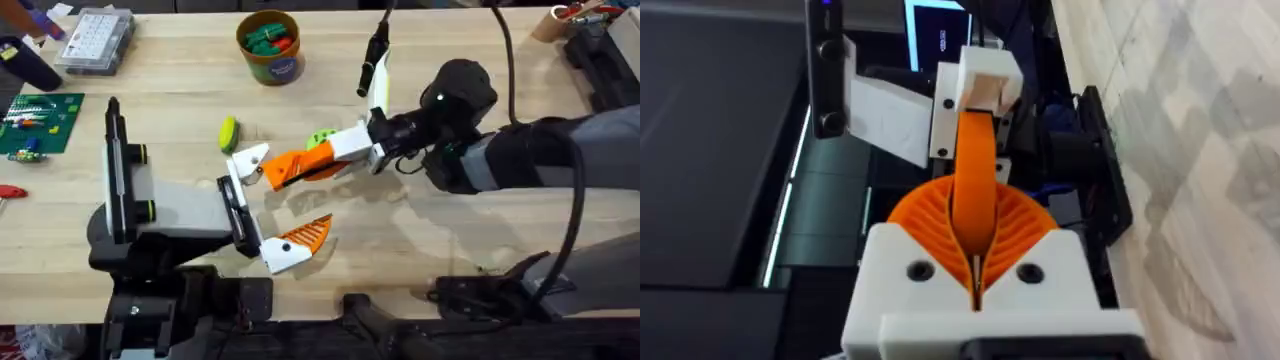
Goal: Pick up the gripper from the table and insert it into the empty holder that is missing its gripper. Then pick up a screw, insert it into the mounting hole, and use the screwdriver to tighten it. Finally, clean up the table by picking up the vegetable and placing it into the bucket.
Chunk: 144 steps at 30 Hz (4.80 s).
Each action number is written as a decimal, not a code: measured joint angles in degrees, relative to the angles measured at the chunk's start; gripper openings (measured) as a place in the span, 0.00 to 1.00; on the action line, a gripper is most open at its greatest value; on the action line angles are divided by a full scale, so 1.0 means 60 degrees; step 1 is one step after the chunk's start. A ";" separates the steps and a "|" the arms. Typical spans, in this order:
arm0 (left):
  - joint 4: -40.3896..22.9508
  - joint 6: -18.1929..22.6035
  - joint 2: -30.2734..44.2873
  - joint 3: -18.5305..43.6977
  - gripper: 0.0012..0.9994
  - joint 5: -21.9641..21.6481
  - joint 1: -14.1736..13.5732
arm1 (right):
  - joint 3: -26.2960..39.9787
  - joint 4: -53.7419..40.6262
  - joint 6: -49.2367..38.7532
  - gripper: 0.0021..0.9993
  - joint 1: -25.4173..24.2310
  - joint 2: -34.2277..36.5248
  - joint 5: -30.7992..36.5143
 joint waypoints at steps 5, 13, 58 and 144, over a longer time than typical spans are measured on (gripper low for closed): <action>0.0000 0.0000 -0.0001 0.0000 0.99 0.0000 0.0000 | 0.0000 -0.0297 0.0141 0.02 0.0000 -0.0001 0.0005; 0.0000 0.0000 0.0000 0.0000 0.99 0.0000 0.0000 | 0.0000 -0.0318 0.0164 0.02 -0.0004 0.0000 0.0044; -0.0007 -0.0004 0.0001 0.0000 0.99 -0.0015 0.0000 | 0.0000 -0.0318 0.0137 0.02 0.0431 0.0000 0.0974; -0.0100 0.0072 0.0001 0.0000 0.99 -0.0474 0.0066 | 0.1192 -0.2054 -0.0855 0.02 0.1075 0.0306 0.1759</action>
